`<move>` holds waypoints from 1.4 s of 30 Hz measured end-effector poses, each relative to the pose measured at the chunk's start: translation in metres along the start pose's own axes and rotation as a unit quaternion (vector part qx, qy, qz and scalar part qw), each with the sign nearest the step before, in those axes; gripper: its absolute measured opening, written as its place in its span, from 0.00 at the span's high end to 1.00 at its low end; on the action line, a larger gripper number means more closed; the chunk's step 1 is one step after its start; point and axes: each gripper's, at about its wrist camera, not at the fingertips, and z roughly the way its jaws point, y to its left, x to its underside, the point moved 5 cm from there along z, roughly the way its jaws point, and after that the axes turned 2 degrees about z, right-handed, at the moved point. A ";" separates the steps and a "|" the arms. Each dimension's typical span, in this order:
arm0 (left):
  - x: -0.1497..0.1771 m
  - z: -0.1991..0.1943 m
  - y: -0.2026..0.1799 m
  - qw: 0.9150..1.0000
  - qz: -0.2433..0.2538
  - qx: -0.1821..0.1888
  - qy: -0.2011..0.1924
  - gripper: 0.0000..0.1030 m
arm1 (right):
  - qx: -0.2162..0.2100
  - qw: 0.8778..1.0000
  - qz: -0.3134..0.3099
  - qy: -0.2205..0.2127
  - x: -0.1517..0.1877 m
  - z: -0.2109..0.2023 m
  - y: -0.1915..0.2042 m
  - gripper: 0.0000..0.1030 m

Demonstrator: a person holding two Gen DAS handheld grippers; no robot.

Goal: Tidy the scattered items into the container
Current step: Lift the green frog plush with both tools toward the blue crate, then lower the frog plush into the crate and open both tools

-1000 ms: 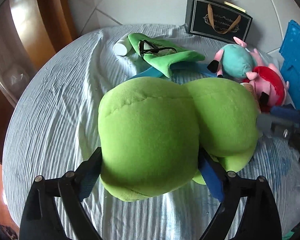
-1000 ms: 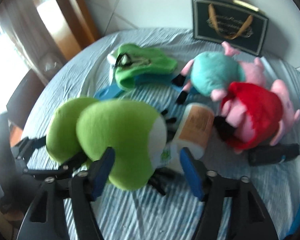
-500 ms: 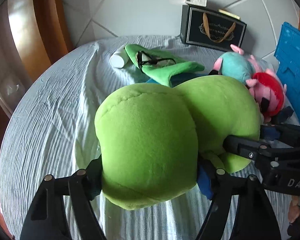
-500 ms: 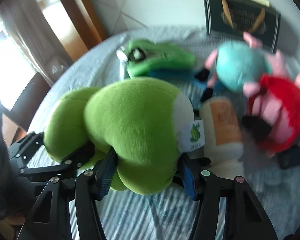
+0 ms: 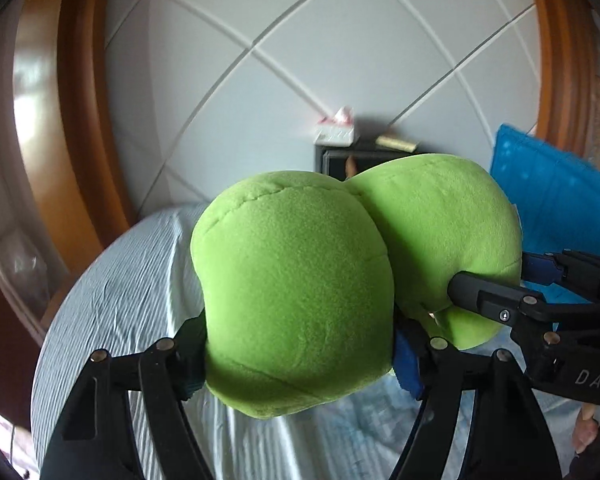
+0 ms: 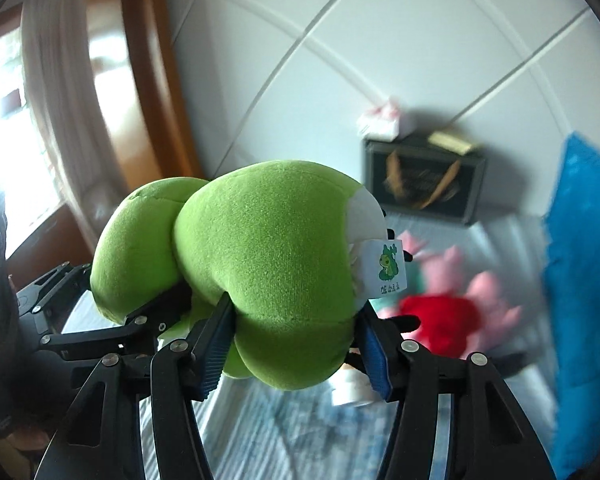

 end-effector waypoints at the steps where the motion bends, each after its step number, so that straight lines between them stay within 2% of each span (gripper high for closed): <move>1: -0.011 -0.006 -0.009 1.000 0.001 0.008 -0.005 0.29 | 0.009 1.000 0.006 -0.009 -0.008 -0.015 -0.006 0.45; 7: -0.077 -0.045 -0.086 0.996 0.023 0.070 -0.042 0.29 | 0.076 0.995 0.036 -0.055 -0.051 -0.108 -0.063 0.45; 11: -0.117 -0.071 -0.157 0.990 0.043 0.114 -0.064 0.29 | 0.125 0.988 0.049 -0.076 -0.067 -0.174 -0.110 0.45; 16: -0.153 -0.095 -0.275 0.981 0.074 0.163 -0.075 0.29 | 0.174 0.979 0.067 -0.086 -0.071 -0.254 -0.192 0.45; 20: -0.161 -0.098 -0.372 0.977 0.081 0.188 -0.061 0.29 | 0.205 0.973 0.072 -0.077 -0.059 -0.301 -0.269 0.45; 23: -0.156 -0.089 -0.450 0.977 0.085 0.192 -0.032 0.29 | 0.205 0.973 0.086 -0.054 -0.048 -0.318 -0.335 0.45; 27: -0.142 -0.061 -0.540 0.978 0.096 0.181 0.046 0.29 | 0.185 0.976 0.119 0.000 -0.022 -0.322 -0.414 0.45; 31: -0.113 -0.031 -0.609 0.969 0.102 0.180 0.134 0.29 | 0.171 0.973 0.141 0.064 0.010 -0.317 -0.468 0.44; 36: -0.090 -0.010 -0.651 0.959 0.104 0.161 0.210 0.27 | 0.150 0.968 0.164 0.118 0.036 -0.297 -0.504 0.43; 42: -0.085 -0.007 -0.666 0.958 0.108 0.135 0.229 0.23 | 0.138 0.967 0.164 0.140 0.045 -0.286 -0.528 0.30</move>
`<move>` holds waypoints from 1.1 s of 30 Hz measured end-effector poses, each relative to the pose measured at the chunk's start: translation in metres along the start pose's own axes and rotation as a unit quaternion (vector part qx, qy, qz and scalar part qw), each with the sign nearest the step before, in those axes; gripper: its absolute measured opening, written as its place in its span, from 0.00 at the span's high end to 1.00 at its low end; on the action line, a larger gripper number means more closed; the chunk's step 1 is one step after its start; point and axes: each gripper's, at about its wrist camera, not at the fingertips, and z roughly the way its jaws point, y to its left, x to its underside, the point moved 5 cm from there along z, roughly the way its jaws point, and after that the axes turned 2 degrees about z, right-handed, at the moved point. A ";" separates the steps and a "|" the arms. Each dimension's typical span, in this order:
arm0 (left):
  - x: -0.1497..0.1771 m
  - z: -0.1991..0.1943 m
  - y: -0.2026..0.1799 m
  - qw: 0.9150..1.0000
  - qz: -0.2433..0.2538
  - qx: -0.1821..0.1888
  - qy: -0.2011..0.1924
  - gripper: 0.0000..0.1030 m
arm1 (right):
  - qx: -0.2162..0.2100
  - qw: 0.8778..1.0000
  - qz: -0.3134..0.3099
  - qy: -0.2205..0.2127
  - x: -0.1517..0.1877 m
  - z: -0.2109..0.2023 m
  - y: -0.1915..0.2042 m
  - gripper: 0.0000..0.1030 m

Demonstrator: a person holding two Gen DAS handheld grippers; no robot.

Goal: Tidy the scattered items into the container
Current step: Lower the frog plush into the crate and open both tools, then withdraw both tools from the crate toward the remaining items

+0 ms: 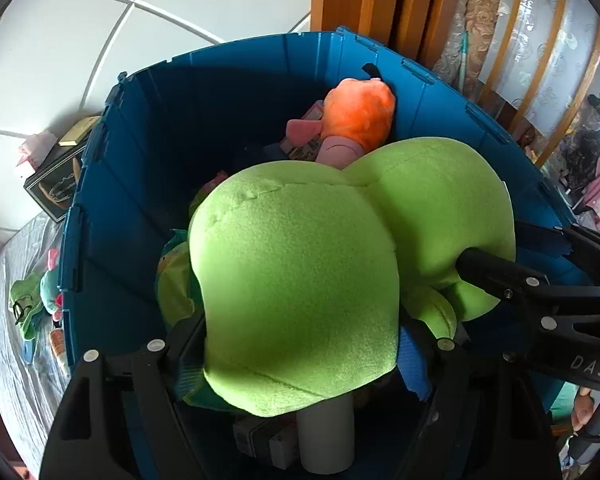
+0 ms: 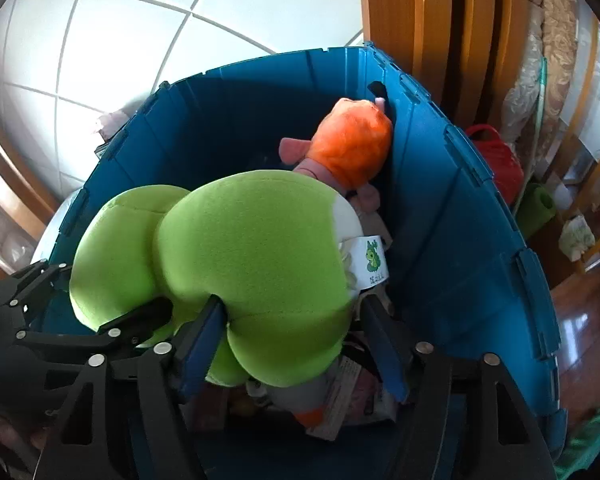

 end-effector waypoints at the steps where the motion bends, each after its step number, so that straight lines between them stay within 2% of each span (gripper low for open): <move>1: -0.001 0.000 0.000 1.000 -0.002 0.000 0.002 0.22 | 0.002 1.000 -0.002 0.000 0.000 -0.001 0.002 0.28; 6: 0.005 -0.006 0.019 1.000 -0.011 0.003 0.009 0.18 | 0.016 1.000 -0.018 -0.010 0.004 -0.012 0.009 0.20; 15: 0.028 -0.025 0.006 1.000 -0.005 -0.004 -0.005 0.16 | 0.037 0.999 -0.028 -0.028 0.015 -0.027 0.011 0.20; 26: 0.065 -0.096 0.009 0.995 -0.003 -0.034 -0.096 0.15 | 0.052 0.993 -0.044 -0.101 0.042 -0.083 0.039 0.15; 29: 0.077 -0.119 0.018 0.992 -0.003 -0.035 -0.122 0.12 | 0.046 0.991 -0.043 -0.121 0.051 -0.099 0.054 0.08; 30: 0.080 -0.125 0.021 0.991 -0.001 -0.037 -0.130 0.11 | 0.045 0.990 -0.042 -0.129 0.054 -0.105 0.061 0.00; 33: 0.092 -0.147 0.034 0.987 0.001 -0.040 -0.153 0.09 | 0.046 0.987 -0.037 -0.151 0.063 -0.119 0.079 0.00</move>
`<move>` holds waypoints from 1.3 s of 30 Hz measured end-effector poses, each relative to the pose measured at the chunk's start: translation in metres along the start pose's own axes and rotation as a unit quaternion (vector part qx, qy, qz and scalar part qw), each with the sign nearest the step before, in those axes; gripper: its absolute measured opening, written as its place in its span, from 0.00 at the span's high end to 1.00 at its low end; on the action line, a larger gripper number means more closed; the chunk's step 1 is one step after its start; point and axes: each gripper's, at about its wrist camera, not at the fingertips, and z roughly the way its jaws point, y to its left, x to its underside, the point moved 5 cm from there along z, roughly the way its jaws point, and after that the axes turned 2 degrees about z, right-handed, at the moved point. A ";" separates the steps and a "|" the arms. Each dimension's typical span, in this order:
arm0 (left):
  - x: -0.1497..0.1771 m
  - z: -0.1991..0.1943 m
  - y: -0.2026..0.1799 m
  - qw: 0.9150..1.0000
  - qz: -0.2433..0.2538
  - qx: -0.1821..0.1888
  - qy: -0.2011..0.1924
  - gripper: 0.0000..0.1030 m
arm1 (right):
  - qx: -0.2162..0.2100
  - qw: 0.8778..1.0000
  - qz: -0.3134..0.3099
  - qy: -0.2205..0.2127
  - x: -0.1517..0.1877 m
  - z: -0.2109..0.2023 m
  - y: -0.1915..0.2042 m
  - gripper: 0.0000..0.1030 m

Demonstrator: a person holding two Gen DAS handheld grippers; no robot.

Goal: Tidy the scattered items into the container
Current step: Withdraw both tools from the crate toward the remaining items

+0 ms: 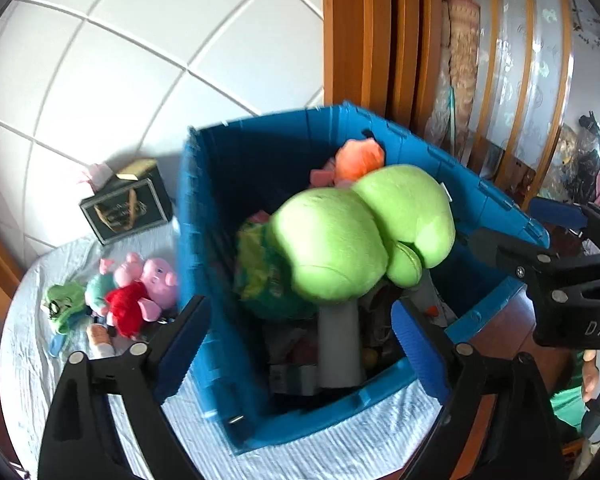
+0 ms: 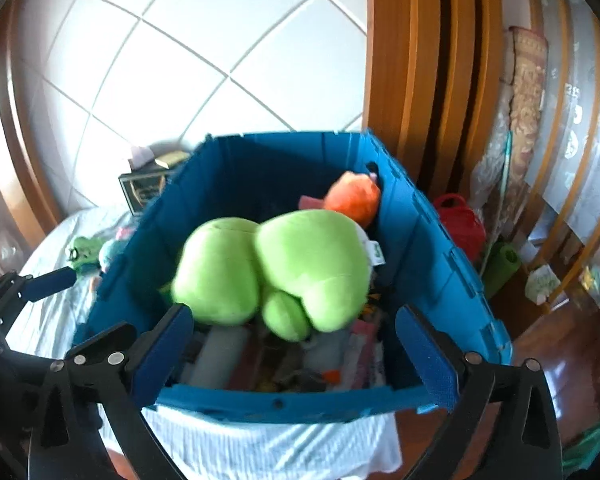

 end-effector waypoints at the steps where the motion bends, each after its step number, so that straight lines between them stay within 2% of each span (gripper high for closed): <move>1: 0.003 -0.008 0.007 1.000 0.001 0.001 -0.006 0.09 | 0.002 1.000 0.003 -0.004 0.001 -0.004 0.006 0.00; 8: 0.033 -0.051 0.063 0.999 0.002 -0.008 -0.031 0.06 | -0.006 0.999 0.020 -0.025 0.011 -0.029 0.069 0.00; 17: 0.090 -0.091 0.160 0.999 -0.020 -0.029 -0.030 0.05 | -0.031 0.999 0.004 -0.022 0.031 -0.041 0.187 0.00; 22: 0.113 -0.103 0.213 0.998 -0.040 -0.046 -0.028 0.05 | -0.057 0.998 -0.007 -0.014 0.035 -0.033 0.248 0.00; 30: 0.140 -0.092 0.292 0.992 -0.099 -0.079 -0.016 0.05 | -0.099 0.994 -0.053 0.008 0.025 0.006 0.321 0.00; 39: 0.154 -0.036 0.390 0.975 -0.150 -0.166 0.013 0.05 | -0.159 0.984 -0.066 0.045 0.004 0.112 0.363 0.00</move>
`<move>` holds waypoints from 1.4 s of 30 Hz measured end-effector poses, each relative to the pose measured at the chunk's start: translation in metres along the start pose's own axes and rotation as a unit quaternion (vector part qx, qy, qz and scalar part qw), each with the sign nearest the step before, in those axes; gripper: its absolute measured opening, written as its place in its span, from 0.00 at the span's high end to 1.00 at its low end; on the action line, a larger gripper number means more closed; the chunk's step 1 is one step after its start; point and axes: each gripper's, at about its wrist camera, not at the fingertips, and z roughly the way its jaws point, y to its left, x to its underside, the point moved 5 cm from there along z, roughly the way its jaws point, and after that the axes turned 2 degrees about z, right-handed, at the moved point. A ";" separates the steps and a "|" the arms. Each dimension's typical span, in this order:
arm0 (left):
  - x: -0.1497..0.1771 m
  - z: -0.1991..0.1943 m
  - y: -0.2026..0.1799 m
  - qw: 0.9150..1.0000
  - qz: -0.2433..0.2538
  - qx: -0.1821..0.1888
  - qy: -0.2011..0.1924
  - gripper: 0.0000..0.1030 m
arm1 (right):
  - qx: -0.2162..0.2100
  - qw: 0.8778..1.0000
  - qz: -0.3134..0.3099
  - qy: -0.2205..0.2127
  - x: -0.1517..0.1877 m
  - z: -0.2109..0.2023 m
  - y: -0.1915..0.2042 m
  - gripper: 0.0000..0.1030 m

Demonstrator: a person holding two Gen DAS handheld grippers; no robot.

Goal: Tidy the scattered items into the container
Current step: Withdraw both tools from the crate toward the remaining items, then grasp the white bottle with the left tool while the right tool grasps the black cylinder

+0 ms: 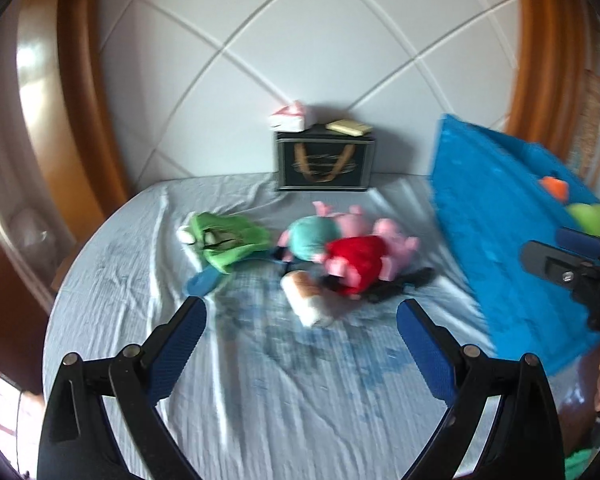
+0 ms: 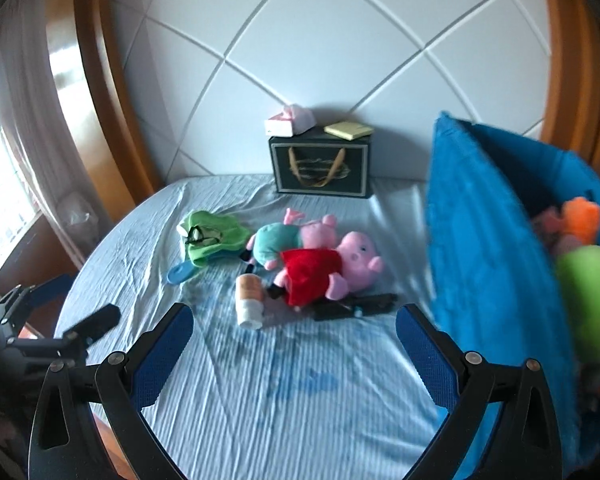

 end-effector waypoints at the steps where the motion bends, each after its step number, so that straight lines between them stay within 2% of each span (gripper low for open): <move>1: 0.000 0.010 0.009 1.000 -0.002 -0.012 0.002 0.05 | -0.005 1.000 0.001 0.003 -0.003 0.011 -0.002 0.00; 3: 0.004 0.037 0.027 0.999 -0.013 -0.030 0.018 0.05 | -0.006 1.000 0.008 0.020 -0.006 0.041 -0.009 0.00; 9: 0.026 0.106 0.061 0.995 -0.064 -0.033 0.073 0.05 | 0.013 0.995 0.020 0.096 0.009 0.125 -0.026 0.00; 13: 0.034 0.153 0.046 0.993 -0.046 -0.013 0.105 0.06 | 0.034 0.991 0.053 0.121 0.026 0.155 -0.042 0.00; 19: 0.043 0.219 0.013 0.989 -0.034 0.015 0.144 0.06 | 0.075 0.977 0.100 0.172 0.058 0.203 -0.069 0.00; 21: 0.050 0.243 -0.001 0.986 -0.028 0.024 0.164 0.09 | 0.089 0.971 0.121 0.184 0.068 0.220 -0.080 0.00; 23: 0.058 0.262 -0.011 0.983 -0.021 0.025 0.183 0.24 | 0.102 0.966 0.142 0.188 0.074 0.233 -0.090 0.00; 24: 0.063 0.272 -0.015 0.980 -0.020 0.028 0.197 0.27 | 0.107 0.964 0.156 0.190 0.076 0.240 -0.096 0.00; 27: 0.066 0.286 -0.023 0.977 -0.043 0.055 0.204 0.29 | 0.115 0.959 0.182 0.183 0.076 0.254 -0.107 0.01; 32: 0.062 0.304 -0.041 0.975 -0.024 0.056 0.214 0.30 | 0.127 0.950 0.220 0.183 0.070 0.274 -0.122 0.02; 36: 0.063 0.322 -0.048 0.970 -0.028 0.059 0.232 0.30 | 0.146 0.941 0.234 0.198 0.073 0.295 -0.131 0.02; 39: 0.063 0.329 -0.053 0.970 -0.014 0.058 0.234 0.30 | 0.144 0.939 0.237 0.205 0.079 0.309 -0.134 0.02; 40: 0.065 0.330 -0.053 0.970 -0.008 0.058 0.235 0.32 | 0.141 0.940 0.235 0.201 0.079 0.311 -0.134 0.02; 42: 0.069 0.330 -0.052 0.970 -0.002 0.063 0.236 0.46 | 0.145 0.945 0.214 0.201 0.077 0.312 -0.131 0.02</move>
